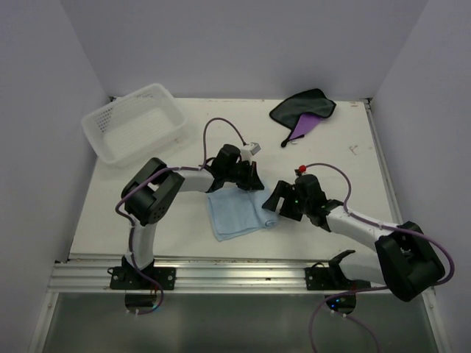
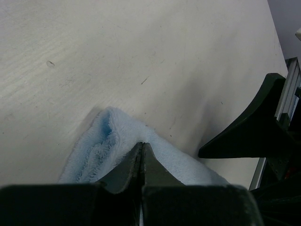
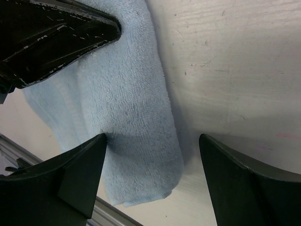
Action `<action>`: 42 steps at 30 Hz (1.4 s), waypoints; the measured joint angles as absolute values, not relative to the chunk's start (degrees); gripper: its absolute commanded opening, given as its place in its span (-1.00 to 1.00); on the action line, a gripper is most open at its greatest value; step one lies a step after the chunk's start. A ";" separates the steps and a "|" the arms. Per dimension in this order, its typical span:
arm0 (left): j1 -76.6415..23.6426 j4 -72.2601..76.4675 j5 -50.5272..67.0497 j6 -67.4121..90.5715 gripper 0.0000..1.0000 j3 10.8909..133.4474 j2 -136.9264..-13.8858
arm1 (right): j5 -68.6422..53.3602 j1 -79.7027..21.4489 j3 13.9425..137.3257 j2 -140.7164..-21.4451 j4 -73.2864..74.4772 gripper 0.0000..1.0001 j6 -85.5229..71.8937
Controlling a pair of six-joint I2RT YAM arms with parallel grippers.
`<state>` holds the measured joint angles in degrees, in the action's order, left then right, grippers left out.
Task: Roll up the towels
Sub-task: Roll the towel
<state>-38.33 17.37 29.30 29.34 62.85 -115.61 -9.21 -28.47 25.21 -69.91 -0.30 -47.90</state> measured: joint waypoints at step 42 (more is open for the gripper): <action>-38.13 16.86 27.64 29.32 -1.00 62.43 -114.72 | -6.98 -33.63 25.67 -81.36 -18.35 0.26 -42.41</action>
<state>-38.13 16.86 27.64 29.32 62.43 -114.72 -6.98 -33.63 25.67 -81.36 -18.35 -42.41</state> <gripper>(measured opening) 0.005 0.650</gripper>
